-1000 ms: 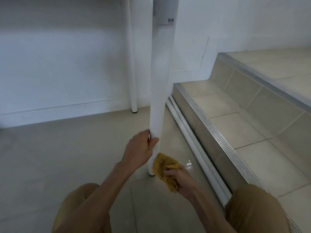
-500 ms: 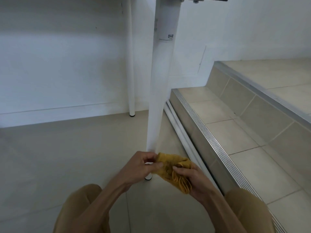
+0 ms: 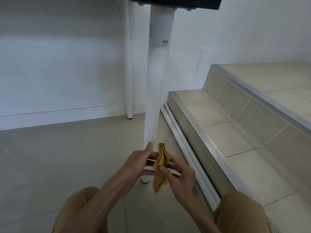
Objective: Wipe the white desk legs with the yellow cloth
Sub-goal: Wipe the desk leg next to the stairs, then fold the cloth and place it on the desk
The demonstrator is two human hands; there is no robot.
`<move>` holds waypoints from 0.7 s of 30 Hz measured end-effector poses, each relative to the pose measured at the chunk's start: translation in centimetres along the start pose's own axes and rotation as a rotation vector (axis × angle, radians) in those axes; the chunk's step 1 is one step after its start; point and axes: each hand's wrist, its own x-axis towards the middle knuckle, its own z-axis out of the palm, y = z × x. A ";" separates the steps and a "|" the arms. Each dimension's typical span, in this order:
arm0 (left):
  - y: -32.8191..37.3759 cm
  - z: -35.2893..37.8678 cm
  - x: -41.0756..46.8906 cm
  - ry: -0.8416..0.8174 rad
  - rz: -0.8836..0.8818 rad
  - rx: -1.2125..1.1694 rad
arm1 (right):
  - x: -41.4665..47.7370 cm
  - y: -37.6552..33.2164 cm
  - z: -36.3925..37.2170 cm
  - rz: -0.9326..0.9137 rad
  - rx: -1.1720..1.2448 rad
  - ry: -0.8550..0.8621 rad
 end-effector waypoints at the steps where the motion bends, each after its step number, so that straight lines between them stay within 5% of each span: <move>1: -0.1 0.1 0.1 0.010 -0.001 0.016 | 0.0 -0.1 -0.2 0.008 -0.006 0.015; 13: -0.6 0.3 0.1 0.062 0.258 0.291 | 1.1 -1.6 -1.9 0.061 0.058 -0.102; 21: 2.5 -0.3 0.1 0.096 0.054 0.342 | 4.3 -0.9 -4.5 0.173 -0.036 -0.065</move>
